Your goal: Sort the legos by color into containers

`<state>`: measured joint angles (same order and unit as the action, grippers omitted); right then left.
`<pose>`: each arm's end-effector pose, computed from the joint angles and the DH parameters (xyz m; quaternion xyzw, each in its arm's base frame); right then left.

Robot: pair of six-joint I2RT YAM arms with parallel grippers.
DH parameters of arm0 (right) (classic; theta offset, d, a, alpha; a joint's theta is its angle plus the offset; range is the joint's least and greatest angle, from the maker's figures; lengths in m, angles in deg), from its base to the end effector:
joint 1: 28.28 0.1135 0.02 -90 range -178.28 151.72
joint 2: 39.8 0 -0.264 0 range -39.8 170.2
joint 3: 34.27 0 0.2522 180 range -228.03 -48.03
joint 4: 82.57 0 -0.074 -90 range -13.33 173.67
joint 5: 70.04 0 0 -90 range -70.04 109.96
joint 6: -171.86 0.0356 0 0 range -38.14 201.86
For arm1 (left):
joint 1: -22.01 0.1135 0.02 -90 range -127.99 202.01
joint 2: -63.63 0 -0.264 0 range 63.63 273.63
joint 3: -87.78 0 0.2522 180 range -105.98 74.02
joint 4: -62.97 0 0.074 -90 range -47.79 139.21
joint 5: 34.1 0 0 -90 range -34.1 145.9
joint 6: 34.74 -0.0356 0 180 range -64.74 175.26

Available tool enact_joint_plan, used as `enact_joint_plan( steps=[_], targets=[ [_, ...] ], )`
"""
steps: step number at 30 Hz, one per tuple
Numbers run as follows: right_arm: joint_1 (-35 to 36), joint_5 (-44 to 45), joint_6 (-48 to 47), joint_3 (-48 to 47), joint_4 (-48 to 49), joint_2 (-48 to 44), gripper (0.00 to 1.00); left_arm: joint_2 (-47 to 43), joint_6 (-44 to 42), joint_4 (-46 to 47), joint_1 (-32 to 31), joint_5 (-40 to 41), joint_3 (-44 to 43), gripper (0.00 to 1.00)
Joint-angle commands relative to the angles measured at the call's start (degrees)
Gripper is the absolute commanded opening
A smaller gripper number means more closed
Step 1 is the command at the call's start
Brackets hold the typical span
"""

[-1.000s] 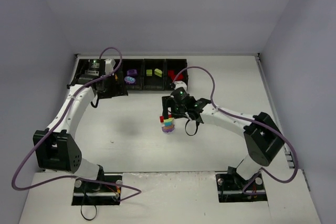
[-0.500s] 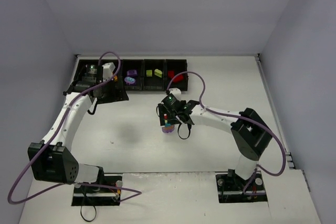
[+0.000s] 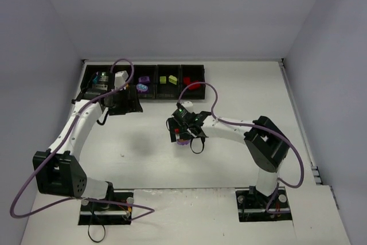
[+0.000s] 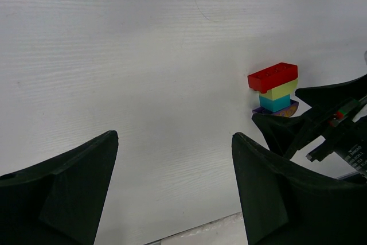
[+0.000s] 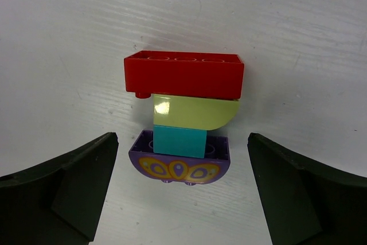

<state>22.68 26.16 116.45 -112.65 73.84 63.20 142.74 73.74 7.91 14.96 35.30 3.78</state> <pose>0.2433 0.2939 0.1841 -0.1137 0.9261 0.2048 0.2957 0.2864 -0.0480 0.3118 -0.0315 0.9265 -0.2380 0.2897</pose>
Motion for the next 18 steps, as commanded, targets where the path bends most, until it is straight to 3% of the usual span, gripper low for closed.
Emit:
enact_joint_plan(
  steps=[1, 9, 18],
  targets=[
    [0.5, -0.2, 1.1, -2.5, -0.7, 0.4, 0.92, -0.4, 0.2, 1.7, -0.5, -0.9, -2.2, 0.74],
    [0.8, 0.0, 0.2, -0.9, -0.7, 1.6, 0.85, 1.2, -0.5, 2.0, -3.1, -1.9, -2.2, 0.74],
    [0.8, 0.0, -9.4, 3.4, 1.2, -0.7, 0.57, 2.5, -1.3, 3.3, -8.0, -2.3, -2.0, 0.74]
  ],
)
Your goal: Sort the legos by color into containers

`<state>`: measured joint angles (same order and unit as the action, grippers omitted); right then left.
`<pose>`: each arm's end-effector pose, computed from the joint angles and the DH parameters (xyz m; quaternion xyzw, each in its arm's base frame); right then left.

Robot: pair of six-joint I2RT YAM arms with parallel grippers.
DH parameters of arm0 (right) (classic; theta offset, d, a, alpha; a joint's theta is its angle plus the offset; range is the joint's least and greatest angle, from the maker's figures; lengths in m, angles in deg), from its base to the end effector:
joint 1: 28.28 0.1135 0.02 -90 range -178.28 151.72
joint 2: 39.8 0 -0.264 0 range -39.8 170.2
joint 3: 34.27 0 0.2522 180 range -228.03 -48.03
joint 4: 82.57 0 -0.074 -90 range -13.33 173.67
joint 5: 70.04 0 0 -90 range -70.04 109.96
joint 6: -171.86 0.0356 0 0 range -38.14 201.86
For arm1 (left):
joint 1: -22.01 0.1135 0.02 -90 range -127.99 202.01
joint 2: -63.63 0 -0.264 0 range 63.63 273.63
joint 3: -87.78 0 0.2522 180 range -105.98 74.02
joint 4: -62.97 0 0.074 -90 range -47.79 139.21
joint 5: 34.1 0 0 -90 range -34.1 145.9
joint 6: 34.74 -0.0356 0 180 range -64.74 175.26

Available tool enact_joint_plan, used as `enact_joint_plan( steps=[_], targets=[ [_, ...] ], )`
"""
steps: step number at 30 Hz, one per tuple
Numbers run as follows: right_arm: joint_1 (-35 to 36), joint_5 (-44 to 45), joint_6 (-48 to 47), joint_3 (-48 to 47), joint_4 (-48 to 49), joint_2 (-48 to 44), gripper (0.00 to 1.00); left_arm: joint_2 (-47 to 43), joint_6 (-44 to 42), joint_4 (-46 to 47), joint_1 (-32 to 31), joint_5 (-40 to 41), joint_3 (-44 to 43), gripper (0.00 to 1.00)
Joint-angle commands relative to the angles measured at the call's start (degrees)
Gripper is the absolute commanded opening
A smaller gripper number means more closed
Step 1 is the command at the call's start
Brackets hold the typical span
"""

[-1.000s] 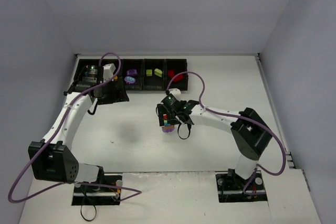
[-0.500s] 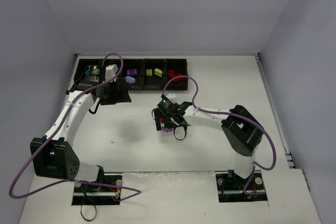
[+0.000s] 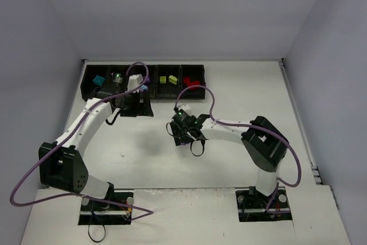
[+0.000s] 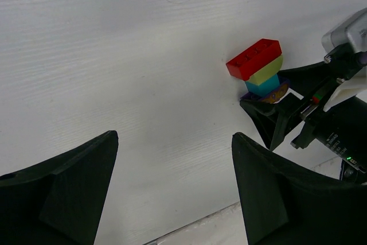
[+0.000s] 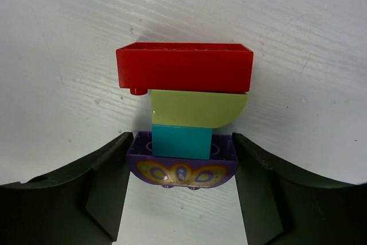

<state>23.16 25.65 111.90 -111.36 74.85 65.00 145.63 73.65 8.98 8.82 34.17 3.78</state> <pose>0.2400 0.2954 0.1673 -0.1578 0.9262 0.1860 0.2875 0.2903 -0.0816 0.2994 0.0192 0.9304 -0.2585 0.2592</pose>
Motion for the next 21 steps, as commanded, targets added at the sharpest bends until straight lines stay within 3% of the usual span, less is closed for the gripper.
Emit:
enact_joint_plan(
  steps=[1, 6, 7, 10, 21],
  targets=[
    [0.2, 0.1, -6.4, 2.9, 0.8, -3.0, 0.52, 0.0, -1.9, 2.5, -2.4, -1.3, -2.0, 0.74],
    [0.3, -6.5, -20.5, 4.4, 1.8, -5.8, 0.34, 1.6, -4.5, 2.6, -6.8, -1.6, -1.9, 0.74],
    [0.2, -8.3, -24.9, 4.6, 1.8, -6.9, 0.21, 2.1, -5.5, 2.6, -7.9, -1.7, -1.7, 0.74],
    [0.2, -11.7, -31.4, 4.8, 1.8, -7.9, 0.02, 2.6, -6.9, 3.3, -8.9, -2.0, -0.1, 0.74],
    [-1.1, -20.3, -38.7, 6.6, 4.3, -12.8, 0.0, 2.8, -5.9, 8.6, -9.7, -8.6, 4.2, 0.74]
  ],
)
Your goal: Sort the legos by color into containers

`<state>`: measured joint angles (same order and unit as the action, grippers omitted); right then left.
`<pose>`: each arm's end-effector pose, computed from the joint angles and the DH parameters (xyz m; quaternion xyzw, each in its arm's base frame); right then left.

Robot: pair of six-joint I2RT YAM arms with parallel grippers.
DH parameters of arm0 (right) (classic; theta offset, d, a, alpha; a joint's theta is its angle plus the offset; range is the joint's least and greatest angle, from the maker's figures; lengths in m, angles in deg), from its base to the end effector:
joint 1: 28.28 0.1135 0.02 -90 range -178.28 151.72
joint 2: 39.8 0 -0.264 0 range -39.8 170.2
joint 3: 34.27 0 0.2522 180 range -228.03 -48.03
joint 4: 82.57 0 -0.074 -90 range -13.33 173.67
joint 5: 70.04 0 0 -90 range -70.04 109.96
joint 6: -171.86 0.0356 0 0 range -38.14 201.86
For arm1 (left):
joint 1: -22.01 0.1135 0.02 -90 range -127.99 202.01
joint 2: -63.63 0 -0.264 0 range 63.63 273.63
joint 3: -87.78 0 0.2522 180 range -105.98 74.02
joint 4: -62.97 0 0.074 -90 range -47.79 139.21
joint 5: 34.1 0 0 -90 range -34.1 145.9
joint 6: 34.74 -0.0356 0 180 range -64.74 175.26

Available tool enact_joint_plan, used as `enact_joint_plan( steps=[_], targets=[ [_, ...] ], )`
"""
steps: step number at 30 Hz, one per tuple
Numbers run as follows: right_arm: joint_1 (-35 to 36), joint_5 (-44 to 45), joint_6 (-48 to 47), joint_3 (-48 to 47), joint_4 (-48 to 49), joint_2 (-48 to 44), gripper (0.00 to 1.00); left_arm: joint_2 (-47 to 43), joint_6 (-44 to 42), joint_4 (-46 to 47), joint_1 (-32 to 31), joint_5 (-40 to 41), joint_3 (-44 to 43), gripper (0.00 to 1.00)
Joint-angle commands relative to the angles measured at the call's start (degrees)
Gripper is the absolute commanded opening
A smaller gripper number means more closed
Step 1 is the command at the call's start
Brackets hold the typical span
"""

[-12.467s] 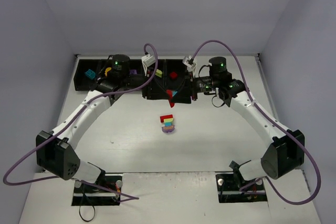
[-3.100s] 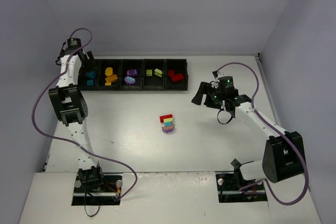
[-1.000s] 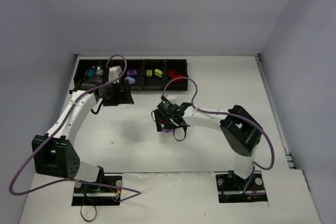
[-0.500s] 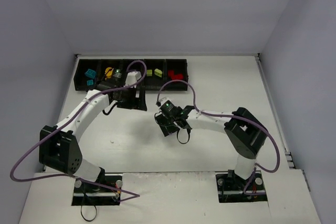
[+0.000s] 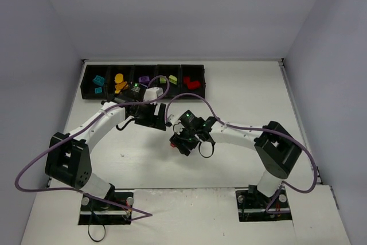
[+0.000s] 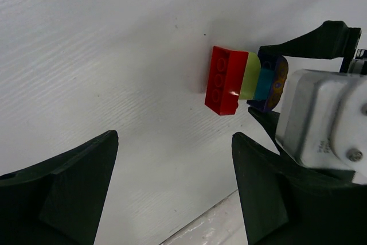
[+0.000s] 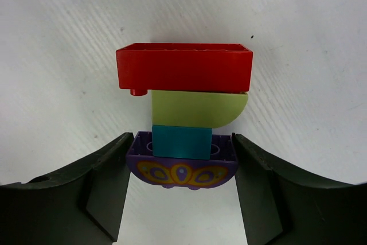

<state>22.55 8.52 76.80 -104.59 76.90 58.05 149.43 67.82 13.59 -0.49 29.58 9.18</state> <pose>0.2172 0.2777 0.1775 -0.4669 0.8041 0.2242 0.2919 0.2796 -0.1329 0.2568 0.1460 0.9234 -0.2923 0.2013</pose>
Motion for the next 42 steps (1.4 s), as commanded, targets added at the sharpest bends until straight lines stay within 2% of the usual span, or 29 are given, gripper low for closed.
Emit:
enact_joint_plan(
  steps=[1, 11, 19, 31, 35, 42],
  targets=[
    [-0.6, -3.2, -4.0, 0.4, 3.2, -6.8, 0.0, -1.2, 0.5, 4.1, -0.3, -4.7, -1.3, 0.74],
    [-2.7, -3.1, -8.0, 1.4, 4.8, -18.0, 0.0, -1.8, 6.2, 5.4, -0.3, -19.5, -4.7, 0.74],
    [-3.3, -4.0, -9.1, 4.3, 8.2, -24.2, 0.0, -3.1, 11.6, 12.0, -0.3, -30.3, -3.9, 0.74],
    [-3.3, -7.2, -8.9, 6.9, 11.9, -29.6, 0.0, -1.1, 14.8, 13.9, -0.4, -33.6, -2.8, 0.72],
    [-3.3, -7.3, -8.8, 7.2, 12.6, -30.1, 0.0, -1.2, 16.1, 15.7, -0.9, -34.7, -2.9, 0.68],
    [-3.3, -6.3, -9.2, 7.2, 14.0, -30.5, 0.01, -0.5, 16.4, 15.8, -1.6, -36.2, -3.4, 0.54]
  ],
)
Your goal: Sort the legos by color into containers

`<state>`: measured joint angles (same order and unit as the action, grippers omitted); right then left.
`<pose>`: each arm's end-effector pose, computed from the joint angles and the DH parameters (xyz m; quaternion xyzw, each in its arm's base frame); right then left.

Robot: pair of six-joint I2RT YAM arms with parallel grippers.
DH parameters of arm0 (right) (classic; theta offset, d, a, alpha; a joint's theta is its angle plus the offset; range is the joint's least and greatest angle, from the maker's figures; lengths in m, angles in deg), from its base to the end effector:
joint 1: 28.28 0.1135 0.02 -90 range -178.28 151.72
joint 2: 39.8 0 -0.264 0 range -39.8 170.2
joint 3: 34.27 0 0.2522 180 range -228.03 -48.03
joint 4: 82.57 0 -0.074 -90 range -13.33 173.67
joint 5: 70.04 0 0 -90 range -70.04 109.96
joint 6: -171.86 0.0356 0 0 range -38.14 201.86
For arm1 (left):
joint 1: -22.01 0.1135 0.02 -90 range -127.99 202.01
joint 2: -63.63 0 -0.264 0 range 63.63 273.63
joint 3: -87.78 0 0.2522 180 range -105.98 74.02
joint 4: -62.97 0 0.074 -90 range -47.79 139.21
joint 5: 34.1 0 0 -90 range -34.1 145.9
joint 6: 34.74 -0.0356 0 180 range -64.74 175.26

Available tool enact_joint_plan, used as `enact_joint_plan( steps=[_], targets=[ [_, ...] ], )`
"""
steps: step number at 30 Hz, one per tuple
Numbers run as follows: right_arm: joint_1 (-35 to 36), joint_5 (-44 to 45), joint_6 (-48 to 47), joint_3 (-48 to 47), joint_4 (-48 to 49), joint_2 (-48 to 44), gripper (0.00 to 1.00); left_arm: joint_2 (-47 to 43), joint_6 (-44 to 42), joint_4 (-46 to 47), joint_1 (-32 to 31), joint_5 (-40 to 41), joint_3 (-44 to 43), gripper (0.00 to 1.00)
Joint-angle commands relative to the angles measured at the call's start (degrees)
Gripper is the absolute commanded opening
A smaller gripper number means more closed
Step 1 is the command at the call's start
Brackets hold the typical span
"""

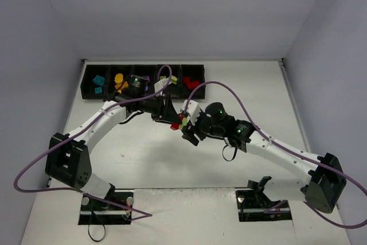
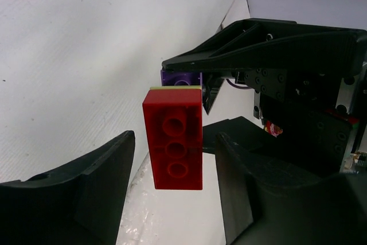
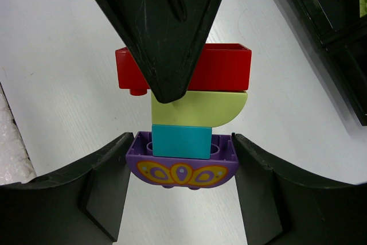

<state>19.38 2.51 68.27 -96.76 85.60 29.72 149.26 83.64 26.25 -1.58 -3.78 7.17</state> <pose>0.1808 0.2142 0.2950 -0.4855 0.6469 0.2864 0.5136 0.2807 -0.1561 0.2934 0.1702 0.7994 -0.5636 0.1198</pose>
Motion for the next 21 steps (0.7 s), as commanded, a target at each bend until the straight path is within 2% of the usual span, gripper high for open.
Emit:
enact_joint_plan(
  steps=[1, 2, 6, 10, 13, 14, 15, 17, 21],
  targets=[
    [-0.1, 0.0, -0.8, -0.7, 5.4, -2.2, 0.01, -0.3, 0.5, 3.2, -0.6, -3.1, -1.4, 0.51],
    [-0.1, 0.1, -0.9, -0.7, 5.5, -2.1, 0.02, -0.4, 0.4, 3.2, -0.5, -3.1, -1.4, 0.46],
    [-0.1, 0.4, -1.6, -1.0, 6.0, -1.6, 0.04, -0.5, 0.1, 2.8, -0.6, -2.6, -2.4, 0.15],
    [-0.2, 0.8, -1.9, -1.5, 6.1, -0.9, 0.12, -0.5, -1.1, 1.8, -0.5, -1.2, -4.2, 0.03],
    [-0.2, 1.2, -1.9, -2.1, 6.0, -0.8, 0.32, -0.3, -1.0, 1.7, -0.6, -0.7, -5.7, 0.0],
    [-0.3, 1.6, -1.7, -2.2, 6.0, -0.8, 0.47, -0.2, -0.9, 1.8, -0.5, -0.6, -6.0, 0.0],
    [-0.5, 1.7, -1.6, -2.3, 6.0, -0.9, 0.53, -0.1, -0.7, 1.8, -0.5, -0.1, -6.4, 0.0],
    [-1.0, 1.7, -1.6, -3.0, 6.0, -1.0, 0.65, 0.0, -0.3, 1.7, -0.5, 0.5, -7.2, 0.0],
    [-2.7, 1.2, -2.0, -4.4, 5.8, -1.1, 0.79, 0.2, 1.0, 1.3, -0.4, 3.2, -8.4, 0.0]
  ],
)
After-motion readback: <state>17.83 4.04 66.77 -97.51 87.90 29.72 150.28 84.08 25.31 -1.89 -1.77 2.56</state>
